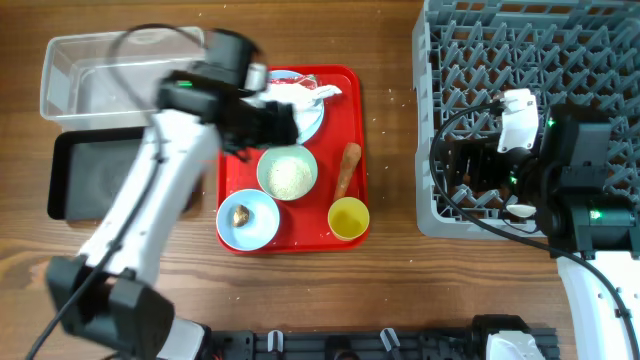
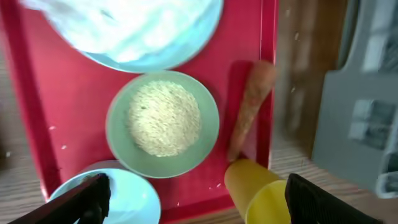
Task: Sort waste into correct bins and load items into the dishwasher rack
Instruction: 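Raise the left arm and move it over the red tray, then grasp the rim of the light-blue rice bowl with the left gripper, then carry the rice bowl left and tip rice onto the black tray, then return the emptied bowl to the red tray with the left gripper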
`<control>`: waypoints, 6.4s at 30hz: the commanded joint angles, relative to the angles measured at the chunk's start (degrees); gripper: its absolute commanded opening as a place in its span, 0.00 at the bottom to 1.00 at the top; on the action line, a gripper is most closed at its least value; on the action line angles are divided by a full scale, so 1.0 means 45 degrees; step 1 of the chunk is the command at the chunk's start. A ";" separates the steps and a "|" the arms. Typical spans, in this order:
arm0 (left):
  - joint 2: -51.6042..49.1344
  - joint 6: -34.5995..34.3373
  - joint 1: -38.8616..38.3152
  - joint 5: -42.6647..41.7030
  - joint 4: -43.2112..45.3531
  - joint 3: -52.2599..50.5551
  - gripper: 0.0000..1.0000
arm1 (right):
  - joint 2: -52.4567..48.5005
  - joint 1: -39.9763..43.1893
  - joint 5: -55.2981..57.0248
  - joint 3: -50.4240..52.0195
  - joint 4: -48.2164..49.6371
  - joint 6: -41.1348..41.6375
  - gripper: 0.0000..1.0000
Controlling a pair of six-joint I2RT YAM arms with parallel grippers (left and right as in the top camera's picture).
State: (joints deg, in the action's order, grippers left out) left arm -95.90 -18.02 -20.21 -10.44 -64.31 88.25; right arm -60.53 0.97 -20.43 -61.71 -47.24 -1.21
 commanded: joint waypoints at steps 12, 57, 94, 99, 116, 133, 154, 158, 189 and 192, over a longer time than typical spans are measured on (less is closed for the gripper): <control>-0.4027 0.0087 -0.2501 0.2336 0.1234 0.0189 0.49 | -0.0063 0.0039 0.0267 -0.0311 -0.0554 -0.0068 0.82; -0.4124 0.0185 -0.3128 0.2914 0.4012 -0.1705 0.04 | -0.0816 0.0044 0.0646 -0.0311 -0.0661 -0.0068 0.78; -0.1297 0.5775 1.1312 -0.8646 -0.2239 0.1035 0.04 | -0.0816 0.0039 0.0631 -0.0311 -0.0364 -0.0024 0.79; -0.1967 0.7077 1.3308 -1.0666 -0.2220 -0.0126 0.04 | -0.0816 0.0039 0.0631 -0.0306 -0.0403 -0.0029 0.78; -0.3342 0.8286 1.6033 -1.5353 -0.2089 -0.1491 0.04 | -0.0816 0.0039 0.0631 -0.0311 -0.0379 -0.0029 0.79; -0.3342 0.6849 1.6893 -1.7762 -0.2531 -0.1491 0.04 | -0.0816 0.0039 0.0631 -0.0311 -0.0617 -0.0024 0.78; -0.2132 0.7941 1.6145 -1.7291 -0.3235 -0.1379 0.04 | -0.0816 0.0039 0.0636 -0.0311 -0.0641 -0.0029 0.78; -0.0738 0.7898 1.4829 -1.4571 -0.3123 -0.0559 0.04 | -0.0816 0.0039 0.0631 -0.0311 -0.0588 -0.0034 0.78; -0.4104 -0.0102 -0.3672 0.3016 0.1676 0.0024 0.04 | -0.0865 0.0039 0.0636 -0.0306 -0.0656 -0.0044 0.78; -0.4104 -0.0097 -0.3745 0.3109 0.1671 0.0024 0.23 | -0.0865 0.0039 0.0636 -0.0306 -0.0656 -0.0044 0.78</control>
State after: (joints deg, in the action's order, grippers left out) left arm -114.10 -17.47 -36.67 1.83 -56.75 87.72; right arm -63.81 0.97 -17.93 -61.71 -50.17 -1.21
